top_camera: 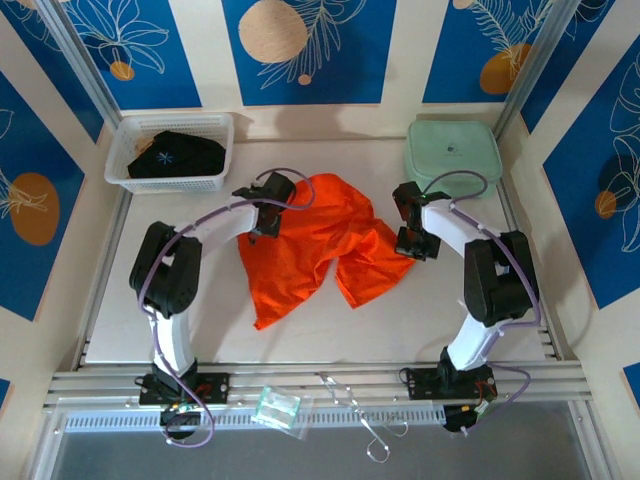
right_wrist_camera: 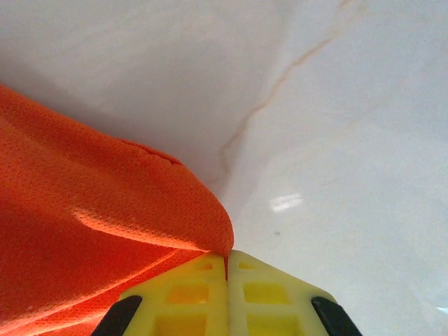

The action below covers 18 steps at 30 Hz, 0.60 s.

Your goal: Fold and stack the t-shirts

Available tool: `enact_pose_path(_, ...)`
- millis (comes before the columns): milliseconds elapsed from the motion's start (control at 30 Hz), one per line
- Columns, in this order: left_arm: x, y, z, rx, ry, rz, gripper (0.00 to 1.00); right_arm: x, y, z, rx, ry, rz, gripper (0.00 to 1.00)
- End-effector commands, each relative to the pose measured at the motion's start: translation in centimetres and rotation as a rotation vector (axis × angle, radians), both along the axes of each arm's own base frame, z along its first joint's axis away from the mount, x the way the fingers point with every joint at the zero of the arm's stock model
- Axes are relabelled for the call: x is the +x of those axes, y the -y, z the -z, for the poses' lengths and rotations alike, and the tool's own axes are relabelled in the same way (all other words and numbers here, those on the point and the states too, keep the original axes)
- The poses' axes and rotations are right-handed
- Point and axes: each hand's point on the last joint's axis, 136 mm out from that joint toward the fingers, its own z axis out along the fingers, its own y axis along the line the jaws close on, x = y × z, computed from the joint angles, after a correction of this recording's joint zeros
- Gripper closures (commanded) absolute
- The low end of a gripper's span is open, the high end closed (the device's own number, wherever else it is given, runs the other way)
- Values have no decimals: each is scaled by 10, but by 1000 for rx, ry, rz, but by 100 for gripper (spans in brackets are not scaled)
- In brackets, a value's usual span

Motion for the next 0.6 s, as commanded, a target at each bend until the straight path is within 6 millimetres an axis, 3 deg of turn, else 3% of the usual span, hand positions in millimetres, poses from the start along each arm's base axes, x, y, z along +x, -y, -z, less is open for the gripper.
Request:
enact_pose_path(0, 5, -11, -44, 84, 88, 50, 4, -5, 19, -18, -100, 6, 6, 100)
enact_pose_path(100, -14, -10, -64, 69, 117, 62, 1, -5, 25, -21, -135, 11, 13, 97)
enact_pose_path(233, -64, 1, -69, 22, 58, 75, 1, -6, 9, -24, -44, 25, 2, 68)
enact_pose_path(333, -115, 5, -47, -81, -88, 23, 0, -13, -19, -32, 101, 67, -13, 54)
enact_pose_path(467, -175, 7, -2, -266, -268, -88, 3, -40, -62, -37, 277, 93, -32, 48)
enact_pose_path(567, -201, 15, 21, -412, -322, -142, 5, -65, -90, -31, 335, 66, -47, 47)
